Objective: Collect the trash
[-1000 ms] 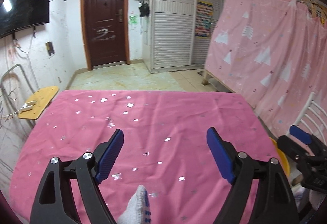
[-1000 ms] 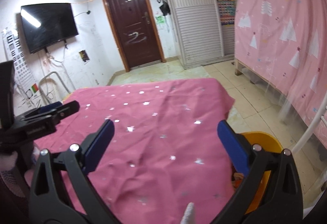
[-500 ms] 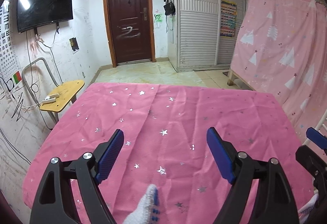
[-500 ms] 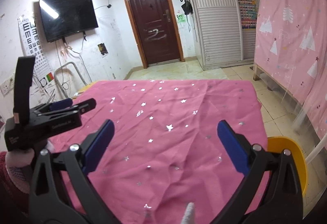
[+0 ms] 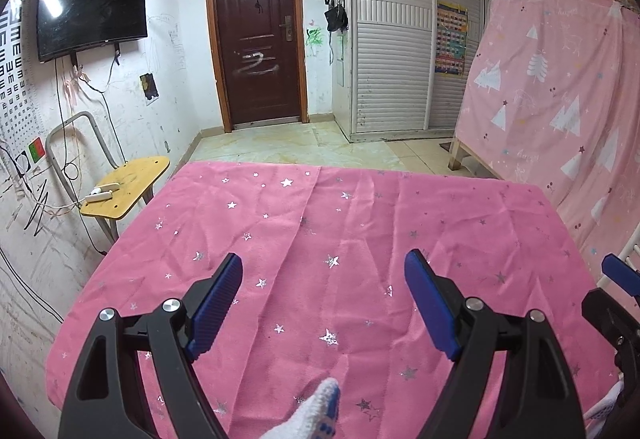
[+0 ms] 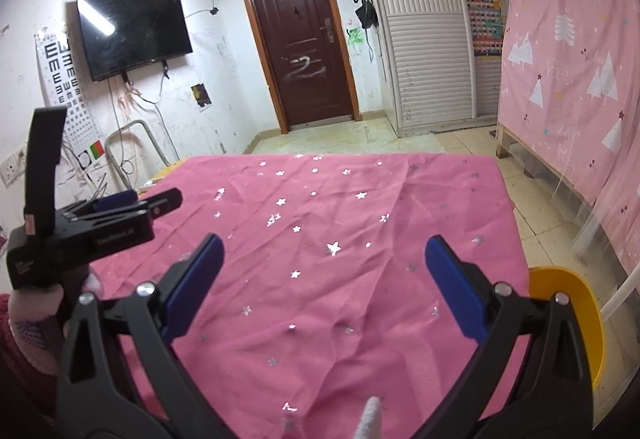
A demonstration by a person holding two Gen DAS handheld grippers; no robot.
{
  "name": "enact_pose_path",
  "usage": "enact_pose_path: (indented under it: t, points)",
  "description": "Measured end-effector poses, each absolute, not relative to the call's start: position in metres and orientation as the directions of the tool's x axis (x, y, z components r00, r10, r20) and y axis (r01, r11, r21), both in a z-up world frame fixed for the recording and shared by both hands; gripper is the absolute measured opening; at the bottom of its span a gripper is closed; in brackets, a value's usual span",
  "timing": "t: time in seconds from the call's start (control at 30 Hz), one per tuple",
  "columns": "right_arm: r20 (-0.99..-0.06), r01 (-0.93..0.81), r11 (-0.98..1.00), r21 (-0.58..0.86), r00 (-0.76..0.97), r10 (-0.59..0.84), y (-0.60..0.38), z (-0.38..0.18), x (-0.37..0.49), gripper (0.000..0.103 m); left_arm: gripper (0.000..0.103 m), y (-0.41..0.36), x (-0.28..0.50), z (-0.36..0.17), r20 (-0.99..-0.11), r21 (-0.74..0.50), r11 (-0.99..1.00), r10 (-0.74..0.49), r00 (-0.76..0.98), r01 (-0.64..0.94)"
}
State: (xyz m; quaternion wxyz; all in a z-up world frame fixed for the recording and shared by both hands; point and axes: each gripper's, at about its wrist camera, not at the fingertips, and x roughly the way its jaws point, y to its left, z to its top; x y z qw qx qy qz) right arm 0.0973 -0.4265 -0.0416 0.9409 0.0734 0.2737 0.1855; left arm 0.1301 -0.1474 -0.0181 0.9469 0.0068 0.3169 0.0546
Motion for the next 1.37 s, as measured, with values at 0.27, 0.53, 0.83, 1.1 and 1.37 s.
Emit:
enact_pose_path:
  t: [0.27,0.53,0.83,1.1,1.37]
  points:
    - [-0.488,-0.309,0.920,0.242,0.780,0.391,-0.4265,-0.0428,0.0965,0.097,0.075,-0.1463,0.1292,-0.0187,-0.602,0.040,0.994,0.105,0.792,-0.101]
    - [-0.489,-0.309,0.920,0.242,0.780,0.391,-0.4264,-0.0425,0.0967,0.097,0.075,-0.1451,0.1294,-0.0187,-0.602,0.037,0.993,0.109,0.791,-0.109]
    - [-0.489,-0.308,0.919,0.245,0.779,0.392,-0.4267,-0.0427,0.0965,0.097,0.075,-0.1451,0.1294,-0.0183,-0.601,0.035,0.993,0.112,0.791,-0.114]
    - [-0.490,-0.308,0.919,0.244,0.779,0.391,-0.4264,-0.0441,0.0959,0.097,0.075,-0.1446,0.1294,-0.0181,-0.603,0.033,0.993,0.111,0.790,-0.114]
    - [-0.493,-0.306,0.920,0.243,0.778,0.389,-0.4270,-0.0461,0.0951,0.097,0.075,-0.1423,0.1307,-0.0194,-0.611,0.021,0.994,0.101,0.785,-0.112]
